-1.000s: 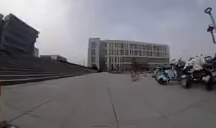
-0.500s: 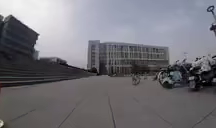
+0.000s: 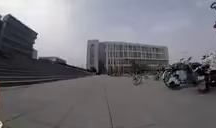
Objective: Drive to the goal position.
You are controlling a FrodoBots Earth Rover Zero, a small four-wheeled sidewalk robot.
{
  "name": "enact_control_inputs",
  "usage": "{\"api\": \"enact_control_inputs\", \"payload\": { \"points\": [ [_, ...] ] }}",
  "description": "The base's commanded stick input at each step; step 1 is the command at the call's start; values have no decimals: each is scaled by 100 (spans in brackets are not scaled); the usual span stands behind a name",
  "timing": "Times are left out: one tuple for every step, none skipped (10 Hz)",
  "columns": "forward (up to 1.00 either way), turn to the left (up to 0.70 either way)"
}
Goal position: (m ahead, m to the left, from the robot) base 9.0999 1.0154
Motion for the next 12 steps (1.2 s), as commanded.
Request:
{"api": "enact_control_inputs", "payload": {
  "points": [
    [85,0],
    [85,0],
    [85,0],
    [85,0],
    [85,0],
    [85,6],
    [85,14],
    [85,22],
    [85,30],
    [85,34],
    [85,34],
    [85,34]
  ]
}}
